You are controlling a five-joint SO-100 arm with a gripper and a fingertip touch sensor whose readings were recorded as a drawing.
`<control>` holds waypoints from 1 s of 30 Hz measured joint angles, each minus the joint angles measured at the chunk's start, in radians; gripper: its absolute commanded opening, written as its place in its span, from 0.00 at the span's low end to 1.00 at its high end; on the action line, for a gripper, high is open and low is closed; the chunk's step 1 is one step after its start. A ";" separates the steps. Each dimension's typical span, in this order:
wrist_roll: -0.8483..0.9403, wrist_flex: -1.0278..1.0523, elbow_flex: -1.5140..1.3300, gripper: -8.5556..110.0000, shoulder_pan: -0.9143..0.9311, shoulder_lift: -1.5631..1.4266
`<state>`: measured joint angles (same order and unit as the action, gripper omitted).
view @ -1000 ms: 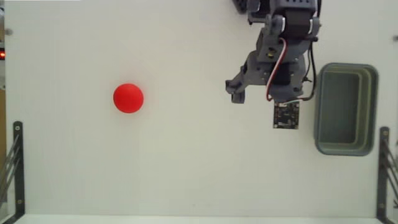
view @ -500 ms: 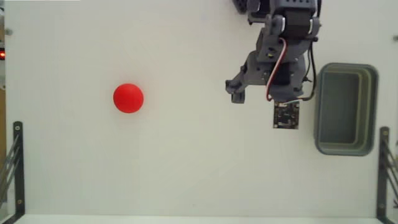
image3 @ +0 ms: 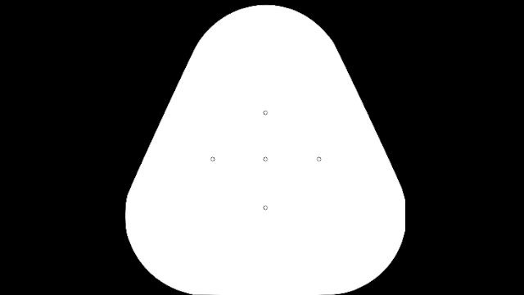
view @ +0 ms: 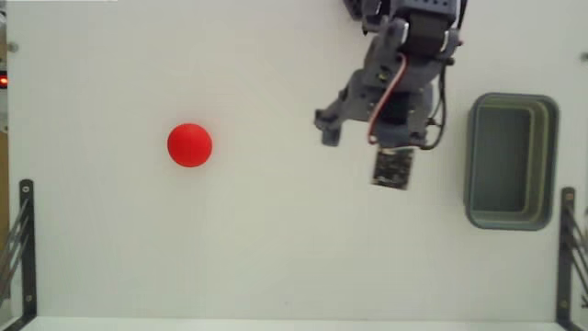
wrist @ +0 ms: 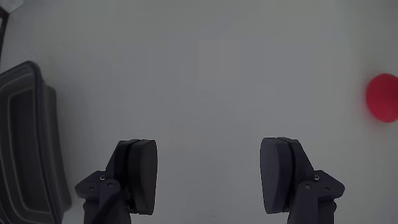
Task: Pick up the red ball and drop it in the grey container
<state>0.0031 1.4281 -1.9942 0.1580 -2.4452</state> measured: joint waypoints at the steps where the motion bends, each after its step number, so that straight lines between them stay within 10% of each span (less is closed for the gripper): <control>1: 0.000 0.000 0.000 1.00 0.006 0.000; 30: 0.000 0.000 0.000 1.00 0.282 0.000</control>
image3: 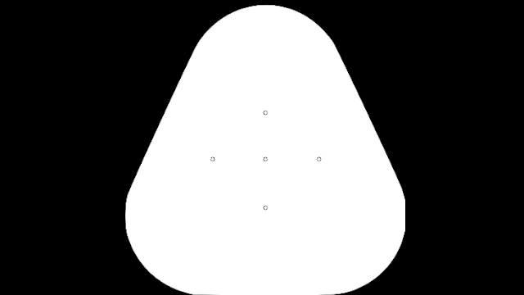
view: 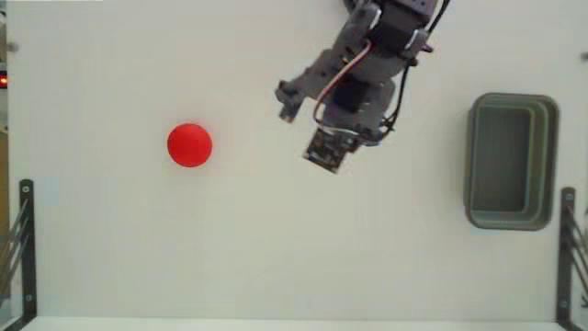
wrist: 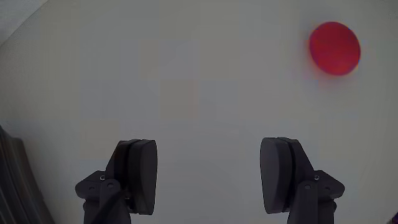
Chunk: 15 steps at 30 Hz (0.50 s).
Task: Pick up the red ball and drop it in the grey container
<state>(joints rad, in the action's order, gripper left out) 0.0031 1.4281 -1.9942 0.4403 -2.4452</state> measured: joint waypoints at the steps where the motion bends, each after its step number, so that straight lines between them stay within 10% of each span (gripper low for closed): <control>1: 0.000 0.000 0.000 1.00 0.011 0.000; 15: 0.000 0.000 0.000 1.00 0.146 0.000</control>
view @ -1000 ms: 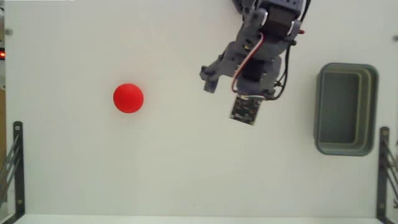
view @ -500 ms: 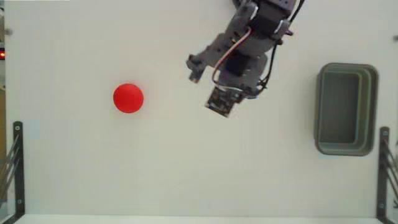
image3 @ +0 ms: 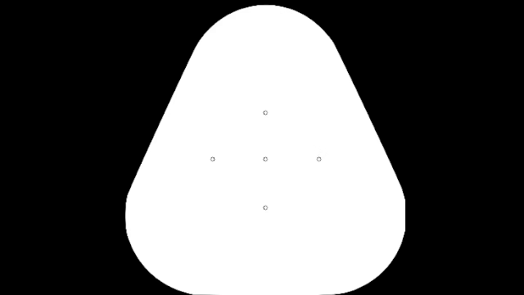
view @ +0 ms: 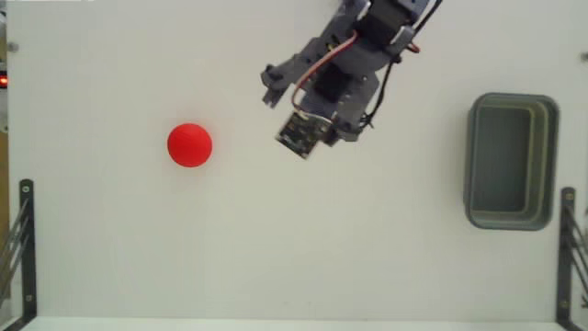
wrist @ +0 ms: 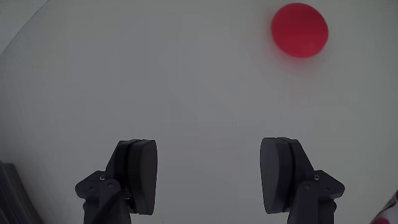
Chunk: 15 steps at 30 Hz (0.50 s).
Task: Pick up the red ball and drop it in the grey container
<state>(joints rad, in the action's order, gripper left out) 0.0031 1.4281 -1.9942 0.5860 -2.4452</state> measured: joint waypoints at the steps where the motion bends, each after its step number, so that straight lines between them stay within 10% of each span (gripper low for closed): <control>1: 0.000 0.000 0.000 1.00 0.011 0.000; 15: 0.002 0.000 0.000 1.00 0.143 0.000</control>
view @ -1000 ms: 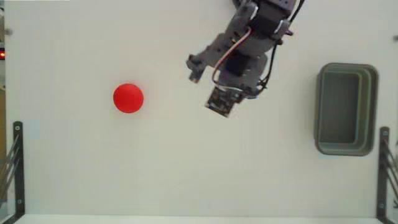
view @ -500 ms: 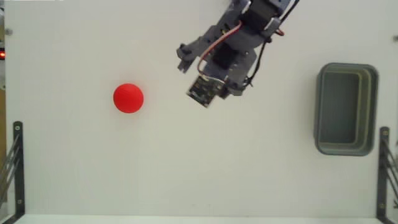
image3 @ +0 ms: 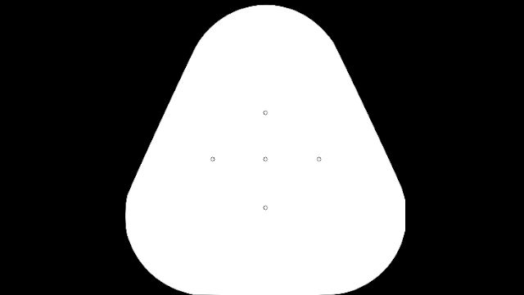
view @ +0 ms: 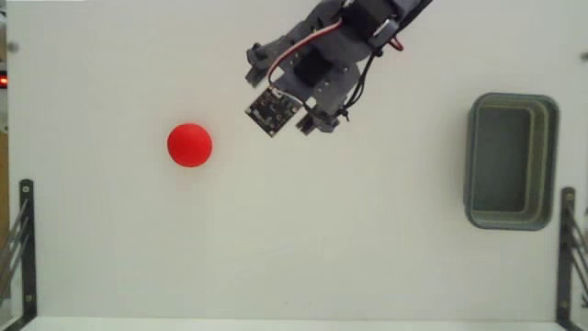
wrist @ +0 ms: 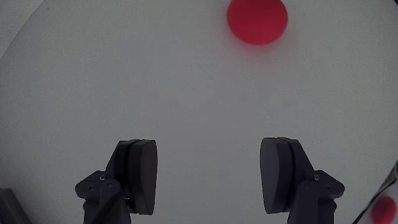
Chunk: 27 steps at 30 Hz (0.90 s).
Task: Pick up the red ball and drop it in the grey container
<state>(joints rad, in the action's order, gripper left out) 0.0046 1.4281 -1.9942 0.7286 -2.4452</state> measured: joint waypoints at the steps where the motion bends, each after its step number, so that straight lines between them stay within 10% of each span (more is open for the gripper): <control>1: 0.000 0.000 0.000 1.00 0.008 0.000; 27: -0.002 0.000 0.000 1.00 0.170 0.000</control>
<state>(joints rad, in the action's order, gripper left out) 0.0031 1.4281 -1.9942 0.8989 -2.4452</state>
